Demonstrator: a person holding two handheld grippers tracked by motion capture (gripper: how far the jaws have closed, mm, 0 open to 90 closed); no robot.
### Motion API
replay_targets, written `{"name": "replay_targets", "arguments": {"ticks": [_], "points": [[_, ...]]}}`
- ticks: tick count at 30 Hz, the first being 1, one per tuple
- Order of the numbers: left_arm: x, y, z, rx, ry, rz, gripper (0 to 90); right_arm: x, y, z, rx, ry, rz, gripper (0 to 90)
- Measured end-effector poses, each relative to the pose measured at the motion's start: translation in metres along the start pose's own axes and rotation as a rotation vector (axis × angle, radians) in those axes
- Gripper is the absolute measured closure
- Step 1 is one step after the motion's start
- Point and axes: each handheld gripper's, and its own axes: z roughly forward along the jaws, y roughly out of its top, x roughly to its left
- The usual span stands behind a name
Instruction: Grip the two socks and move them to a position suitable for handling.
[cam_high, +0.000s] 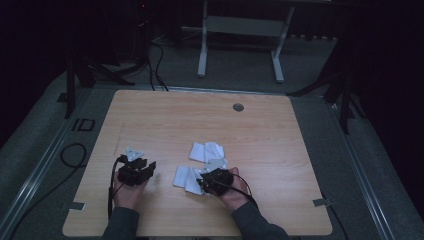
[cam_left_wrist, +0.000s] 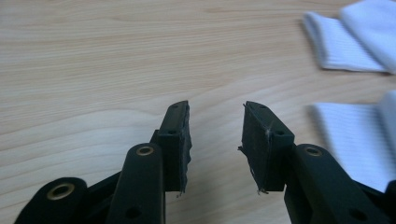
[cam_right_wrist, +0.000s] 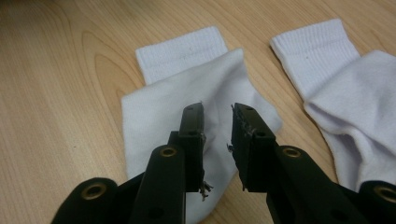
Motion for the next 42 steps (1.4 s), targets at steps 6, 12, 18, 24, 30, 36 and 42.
{"name": "replay_targets", "arguments": {"ticks": [6, 12, 18, 24, 30, 36, 42], "points": [[-0.029, 0.001, 0.004, 0.005, -0.075, 0.061, 63.7, -0.002, 0.0, -0.003, -0.004, -0.006, 0.009, 73.6], [-0.053, 0.001, 0.012, 0.021, -0.132, 0.128, 68.5, -0.005, -0.001, -0.005, -0.006, -0.011, 0.007, 73.6], [-0.063, -0.001, 0.018, 0.032, -0.148, 0.156, 79.6, -0.008, -0.003, -0.007, -0.003, -0.016, 0.014, 74.2], [-0.069, -0.004, 0.023, 0.057, -0.162, 0.189, 89.2, -0.008, -0.002, -0.007, -0.001, -0.014, 0.018, 74.5], [-0.075, -0.007, 0.028, 0.078, -0.158, 0.218, 89.5, -0.005, 0.0, 0.0, 0.014, -0.001, 0.006, 74.2], [-0.08, -0.009, 0.028, 0.083, -0.138, 0.247, 89.7, -0.001, 0.002, 0.014, 0.048, 0.046, 0.004, 69.2], [-0.081, -0.009, 0.028, 0.086, -0.131, 0.254, 89.7, 0.003, 0.003, 0.025, 0.073, 0.076, -0.001, 73.8]]}}
